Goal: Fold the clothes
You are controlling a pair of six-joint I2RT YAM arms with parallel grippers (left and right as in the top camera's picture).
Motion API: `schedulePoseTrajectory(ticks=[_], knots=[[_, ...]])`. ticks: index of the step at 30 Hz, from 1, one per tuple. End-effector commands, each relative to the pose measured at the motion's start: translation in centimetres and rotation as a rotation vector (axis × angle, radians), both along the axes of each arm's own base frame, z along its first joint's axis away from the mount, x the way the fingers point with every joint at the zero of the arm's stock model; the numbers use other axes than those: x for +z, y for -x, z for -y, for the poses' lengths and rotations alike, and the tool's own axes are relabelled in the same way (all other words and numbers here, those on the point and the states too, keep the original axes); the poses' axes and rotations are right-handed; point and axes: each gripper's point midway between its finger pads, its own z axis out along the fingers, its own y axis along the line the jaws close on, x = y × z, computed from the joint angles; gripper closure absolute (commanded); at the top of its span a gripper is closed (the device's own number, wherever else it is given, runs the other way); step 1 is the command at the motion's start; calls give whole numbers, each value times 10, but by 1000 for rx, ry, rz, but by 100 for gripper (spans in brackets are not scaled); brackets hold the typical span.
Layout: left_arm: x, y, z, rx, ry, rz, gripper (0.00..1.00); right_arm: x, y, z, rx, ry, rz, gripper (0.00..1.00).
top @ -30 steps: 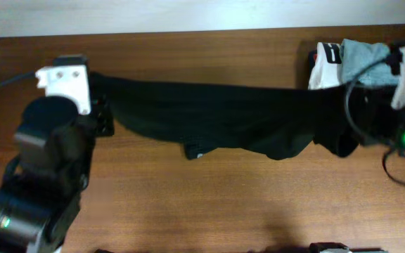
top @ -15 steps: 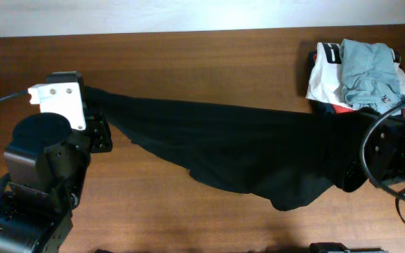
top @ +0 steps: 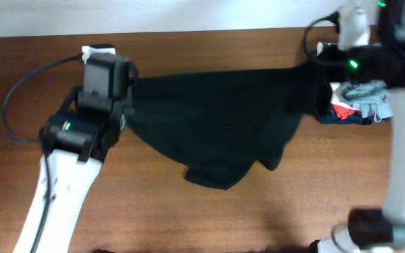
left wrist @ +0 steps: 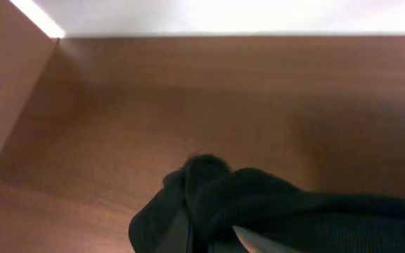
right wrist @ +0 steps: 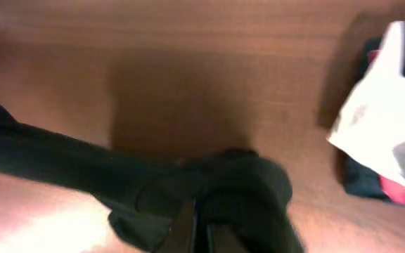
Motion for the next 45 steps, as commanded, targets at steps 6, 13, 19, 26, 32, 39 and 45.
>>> schedulePoseTrajectory(ticks=[6,13,19,26,32,39,45], knots=[[-89,-48,-30,148,-53,-183,99,-122,-85,-48,123,-9,-150,96],[-159,-91,-37,184,-74,-232,99,-192,-126,-70,158,-6,-166,96],[-185,-111,-52,176,-120,-240,67,-195,-139,-71,157,-8,-121,96],[-164,-100,-32,19,-113,-297,36,-195,-140,-70,157,-8,-118,96],[-173,-89,36,-396,-8,-392,36,-196,-139,-70,157,-8,-122,96],[-202,-80,55,-607,-119,-500,37,-196,-139,-70,156,-7,-125,96],[-250,-64,46,-704,-169,-675,37,-197,-137,-69,153,0,-136,96]])
